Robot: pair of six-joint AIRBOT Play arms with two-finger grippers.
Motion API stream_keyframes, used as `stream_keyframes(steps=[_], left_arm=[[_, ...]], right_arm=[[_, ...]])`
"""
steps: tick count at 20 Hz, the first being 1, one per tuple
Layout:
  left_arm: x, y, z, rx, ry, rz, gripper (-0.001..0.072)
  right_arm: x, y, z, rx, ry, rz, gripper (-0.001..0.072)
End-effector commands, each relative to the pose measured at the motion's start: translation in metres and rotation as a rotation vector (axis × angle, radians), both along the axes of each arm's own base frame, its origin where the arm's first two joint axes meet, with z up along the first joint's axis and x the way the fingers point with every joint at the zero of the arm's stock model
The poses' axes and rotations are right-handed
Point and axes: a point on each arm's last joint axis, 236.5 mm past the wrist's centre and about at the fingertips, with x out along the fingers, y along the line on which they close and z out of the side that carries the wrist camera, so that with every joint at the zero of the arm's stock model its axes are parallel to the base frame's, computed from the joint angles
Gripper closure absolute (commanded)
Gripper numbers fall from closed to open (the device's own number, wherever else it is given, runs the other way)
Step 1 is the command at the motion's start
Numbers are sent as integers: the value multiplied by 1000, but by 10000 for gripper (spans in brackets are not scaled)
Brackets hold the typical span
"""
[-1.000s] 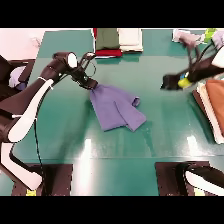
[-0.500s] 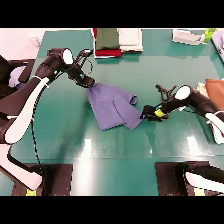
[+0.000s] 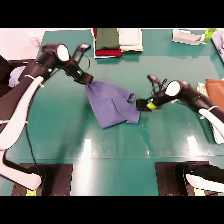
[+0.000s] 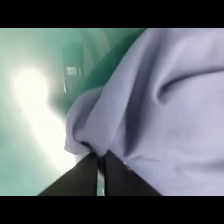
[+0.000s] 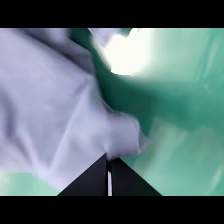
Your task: Fold the shirts.
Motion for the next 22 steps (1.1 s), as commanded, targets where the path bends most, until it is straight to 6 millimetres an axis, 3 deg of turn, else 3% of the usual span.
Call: stream_keyframes(steps=[1, 4, 6, 8, 10, 12, 13, 17, 19, 22], left_arm=[[-4, 10, 111, -67, -276, 20, 680], [-52, 28, 237, -163, -545, 22, 680], [-91, 41, 302, -223, -702, 28, 680], [-120, 51, 341, -267, -803, 31, 680], [-132, 55, 351, -275, -826, 28, 680], [-130, 53, 329, -229, -760, 3, 681], [-128, 50, 309, -205, -684, -9, 681], [-124, 21, 184, -97, -362, -107, 681], [-145, -3, 100, -38, -183, -195, 681], [-208, -12, -5, 72, 90, -313, 679]], right_arm=[[36, -33, 127, -74, -326, -2, 693], [31, -63, 274, -6, -623, -87, 693], [9, -80, 350, 24, -790, -129, 694], [-12, -89, 395, 43, -895, -149, 694], [-25, -90, 412, 50, -928, -146, 694], [-31, -87, 398, 35, -867, -121, 694], [-32, -86, 379, 18, -809, -106, 695], [-30, -84, 272, -55, -515, -69, 695], [-31, -84, 221, -80, -399, -60, 694], [-37, -85, 170, -102, -285, -54, 694]])
